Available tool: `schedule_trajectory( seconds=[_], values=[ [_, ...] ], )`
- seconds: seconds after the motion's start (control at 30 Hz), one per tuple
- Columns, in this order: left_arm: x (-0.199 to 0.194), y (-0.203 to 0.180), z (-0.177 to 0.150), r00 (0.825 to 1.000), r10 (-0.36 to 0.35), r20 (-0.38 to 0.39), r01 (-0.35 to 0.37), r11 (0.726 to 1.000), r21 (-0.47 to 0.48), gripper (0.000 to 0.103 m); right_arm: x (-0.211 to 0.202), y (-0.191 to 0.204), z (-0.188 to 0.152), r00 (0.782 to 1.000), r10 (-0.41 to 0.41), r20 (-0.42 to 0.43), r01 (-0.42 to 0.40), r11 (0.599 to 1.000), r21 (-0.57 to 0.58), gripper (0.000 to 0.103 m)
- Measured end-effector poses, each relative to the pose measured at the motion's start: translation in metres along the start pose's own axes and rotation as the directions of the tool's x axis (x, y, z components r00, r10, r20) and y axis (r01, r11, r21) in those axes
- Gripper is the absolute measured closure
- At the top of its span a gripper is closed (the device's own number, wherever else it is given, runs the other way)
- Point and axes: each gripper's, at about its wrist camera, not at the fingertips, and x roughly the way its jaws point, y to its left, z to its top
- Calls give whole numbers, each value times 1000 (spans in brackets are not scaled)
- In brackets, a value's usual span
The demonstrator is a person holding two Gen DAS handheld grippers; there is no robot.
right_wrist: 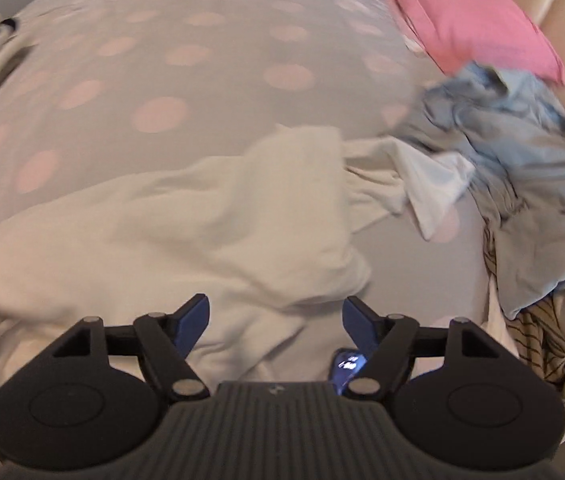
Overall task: Fold clothes
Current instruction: 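Pull the white shirt out onto the bed while the left tool grasps its edge, then lift the white shirt with both tools and shake it out over the bed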
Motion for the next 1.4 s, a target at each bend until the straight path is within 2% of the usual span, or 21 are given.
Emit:
schedule_trajectory(
  seconds=[0.1,0.2,0.23,0.27,0.3,0.33,0.37,0.43,0.53,0.67,0.8,0.9,1.03,1.1,1.2,1.3,1.33,1.37,1.4],
  values=[
    [8,2,3,1000,-23,4,23,1000,-13,36,29,-23,15,1000,4,-25,-3,999,44,27],
    [16,3,5,999,-46,8,46,999,-26,50,57,-41,24,999,20,-47,-15,993,114,27],
    [19,4,6,999,-53,9,53,998,-31,55,64,-45,25,998,39,-55,-32,990,138,32],
    [20,5,7,998,-68,10,69,997,-40,60,68,-47,26,996,65,-64,-54,986,156,44],
    [20,6,7,996,-90,15,91,994,-53,69,71,-46,28,994,84,-72,-72,984,164,51],
    [19,7,7,993,-113,22,114,991,-66,79,72,-44,30,992,100,-76,-86,982,167,65],
    [14,9,7,992,-121,37,123,989,-77,83,70,-42,33,992,105,-72,-93,983,159,75],
    [-1,17,10,991,-111,77,118,988,-98,92,60,-34,38,995,94,-46,-88,989,119,81],
    [-23,28,15,986,-94,136,111,986,-128,98,40,-25,44,996,90,18,-92,992,88,85],
    [-54,43,21,975,-68,214,105,980,-169,99,4,-15,51,987,94,128,-102,993,55,87],
    [-84,59,27,957,-38,289,102,972,-210,100,-43,10,55,963,83,257,-76,996,-36,88],
    [-106,70,32,939,-14,343,102,965,-240,99,-82,24,66,941,98,325,-83,995,-59,88],
    [-142,86,41,907,30,420,95,957,-273,99,-142,31,94,889,128,439,-112,992,-63,89],
    [-180,96,53,873,78,482,62,962,-267,99,-178,41,107,854,133,503,-104,991,-85,89],
    [-235,111,72,809,146,569,10,965,-263,99,-228,56,122,789,144,597,-83,988,-128,89],
    [-286,121,86,743,202,638,-39,965,-260,99,-272,67,127,706,153,691,-77,987,-140,89],
    [-296,121,87,731,215,648,-56,965,-256,99,-286,70,128,675,156,721,-76,987,-142,89],
    [-303,120,88,725,222,652,-71,966,-250,99,-296,73,129,659,162,734,-83,986,-144,89],
    [-309,120,88,720,229,655,-86,966,-243,100,-298,74,129,662,174,729,-98,984,-146,89]
  ],
)
